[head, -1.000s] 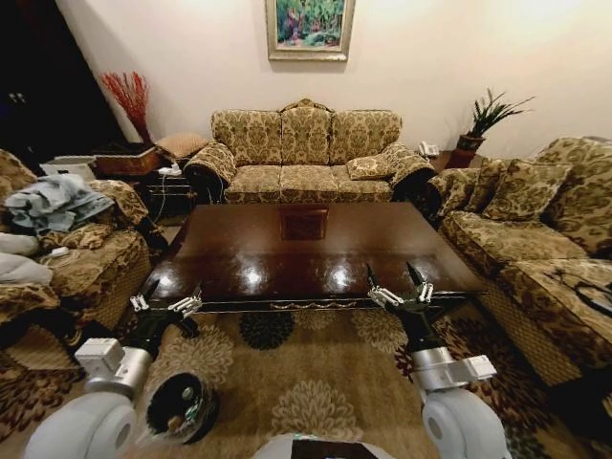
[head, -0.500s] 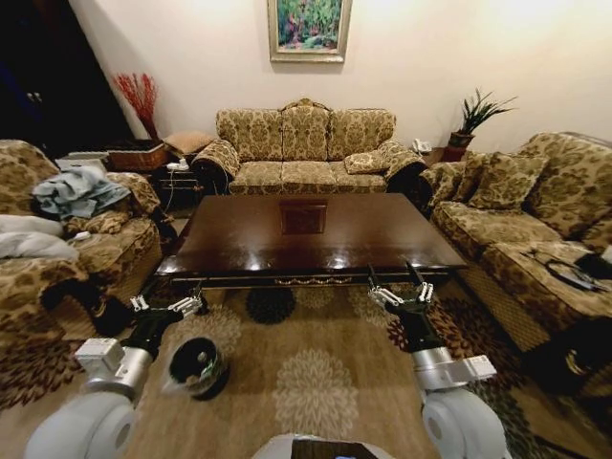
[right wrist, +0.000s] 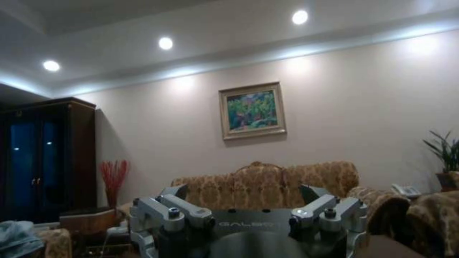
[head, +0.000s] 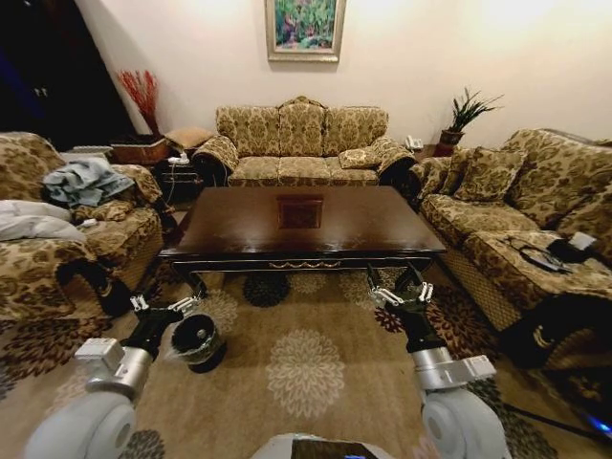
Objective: Move to the front of the table and place the trash on the table into the trash bin.
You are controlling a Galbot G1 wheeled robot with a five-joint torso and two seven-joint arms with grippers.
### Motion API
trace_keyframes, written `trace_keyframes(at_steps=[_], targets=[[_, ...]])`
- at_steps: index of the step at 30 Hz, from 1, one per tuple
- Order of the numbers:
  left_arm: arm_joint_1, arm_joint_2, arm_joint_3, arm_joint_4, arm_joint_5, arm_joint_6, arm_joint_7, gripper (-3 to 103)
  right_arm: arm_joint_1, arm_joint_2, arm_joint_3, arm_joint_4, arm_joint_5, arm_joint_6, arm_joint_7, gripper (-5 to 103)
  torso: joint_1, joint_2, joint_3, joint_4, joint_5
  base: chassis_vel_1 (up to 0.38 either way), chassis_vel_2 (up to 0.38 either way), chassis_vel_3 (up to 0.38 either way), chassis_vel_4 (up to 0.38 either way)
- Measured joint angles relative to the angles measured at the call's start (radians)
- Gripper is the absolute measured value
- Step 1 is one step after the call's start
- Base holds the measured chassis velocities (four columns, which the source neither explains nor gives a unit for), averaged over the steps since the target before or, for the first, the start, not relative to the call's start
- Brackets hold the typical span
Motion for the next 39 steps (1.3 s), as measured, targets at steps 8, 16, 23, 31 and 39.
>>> trace_keyframes(at_steps=[8,16,23,31,39], targets=[[0.0,0.0,0.0,0.0,0.0,0.0,0.0,100,-0.001,0.0,0.001,0.0,0.0,0.0,0.0,100,-0.001,0.001,-0.001,-0.0001,0.0006,-0.269,-0.281,0.245,0.274],[0.0,0.0,0.0,0.0,0.0,0.0,0.0,100,-0.001,0.0,0.0,0.0,0.0,0.0,0.0,100,-0.001,0.001,-0.001,0.0,0.0001,-0.043,-0.08,0.053,0.08],[0.0,0.0,0.0,0.0,0.0,0.0,0.0,100,0.0,0.0,0.0,0.0,0.0,0.0,0.0,100,-0.001,0.001,0.0,0.0,-0.0006,0.023,0.052,-0.025,-0.032],[0.0,0.0,0.0,0.0,0.0,0.0,0.0,100,-0.001,0.0,0.0,0.0,0.0,0.0,0.0,100,-0.001,0.001,-0.001,0.0,0.0001,0.0,0.0,0.0,0.0],[0.0,0.0,0.0,0.0,0.0,0.0,0.0,100,-0.001,0.0,0.0,0.0,0.0,0.0,0.0,100,-0.001,0.001,0.0,0.0,0.0003,0.0,0.0,0.0,0.0]])
